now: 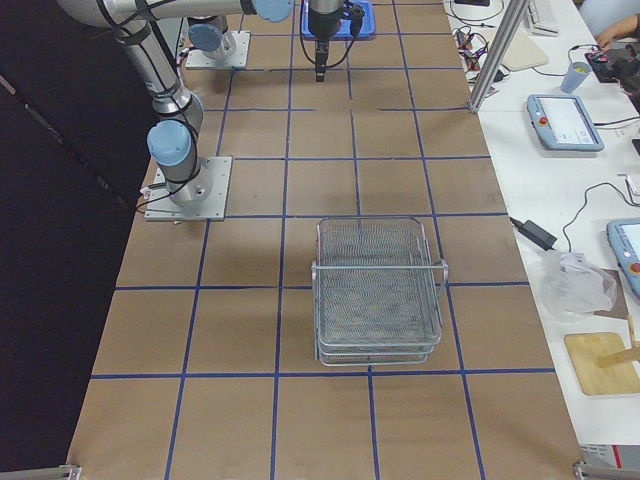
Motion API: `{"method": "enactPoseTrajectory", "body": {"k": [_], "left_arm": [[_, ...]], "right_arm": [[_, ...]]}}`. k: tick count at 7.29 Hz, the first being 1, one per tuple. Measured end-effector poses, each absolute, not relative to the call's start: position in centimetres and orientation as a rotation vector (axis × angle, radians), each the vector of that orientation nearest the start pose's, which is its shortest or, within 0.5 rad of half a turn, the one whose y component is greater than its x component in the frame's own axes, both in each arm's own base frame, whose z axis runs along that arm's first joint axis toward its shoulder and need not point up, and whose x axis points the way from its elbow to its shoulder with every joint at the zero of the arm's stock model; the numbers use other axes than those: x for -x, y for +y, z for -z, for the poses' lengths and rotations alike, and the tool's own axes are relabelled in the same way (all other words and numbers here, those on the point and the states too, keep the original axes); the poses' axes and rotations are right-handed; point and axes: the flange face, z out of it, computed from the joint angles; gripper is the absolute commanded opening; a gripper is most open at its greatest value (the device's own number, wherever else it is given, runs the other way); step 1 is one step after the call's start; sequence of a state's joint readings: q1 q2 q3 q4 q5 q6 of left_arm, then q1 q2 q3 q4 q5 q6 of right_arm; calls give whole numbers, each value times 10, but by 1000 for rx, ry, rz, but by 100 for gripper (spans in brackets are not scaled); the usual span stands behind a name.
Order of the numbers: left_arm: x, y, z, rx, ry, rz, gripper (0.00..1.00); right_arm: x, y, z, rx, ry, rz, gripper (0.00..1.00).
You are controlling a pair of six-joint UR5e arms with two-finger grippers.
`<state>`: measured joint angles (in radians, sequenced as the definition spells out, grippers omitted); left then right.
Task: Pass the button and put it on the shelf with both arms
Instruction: 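Move the left gripper over the blue tray toward the red button, then lower the left gripper and close it on the red push button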
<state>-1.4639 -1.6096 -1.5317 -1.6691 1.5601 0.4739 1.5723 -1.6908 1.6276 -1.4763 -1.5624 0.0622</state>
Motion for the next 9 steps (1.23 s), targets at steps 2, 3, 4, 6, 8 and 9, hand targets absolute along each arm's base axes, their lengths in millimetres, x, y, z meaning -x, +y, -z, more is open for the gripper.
{"method": "enactPoseTrajectory", "body": {"k": [2, 3, 4, 6, 8, 9], "left_arm": [[4, -521, -466, -889, 3082, -160, 97], [-38, -523, -452, -1037, 3060, -169, 97], [-79, -522, -433, -1173, 3034, -164, 98], [-142, -523, -397, -1469, 2950, -129, 100], [-190, -532, -360, -1848, 2784, 17, 100], [-212, -535, -336, -1997, 2717, 127, 99]], "right_arm": [[-135, -436, -507, -95, 3133, -46, 100], [-135, -436, -508, -94, 3134, -43, 100], [-135, -436, -508, -93, 3134, -41, 100], [-135, -436, -509, -93, 3134, -40, 100], [-135, -436, -508, -94, 3133, -40, 100], [-135, -436, -508, -94, 3134, -41, 100]]}}
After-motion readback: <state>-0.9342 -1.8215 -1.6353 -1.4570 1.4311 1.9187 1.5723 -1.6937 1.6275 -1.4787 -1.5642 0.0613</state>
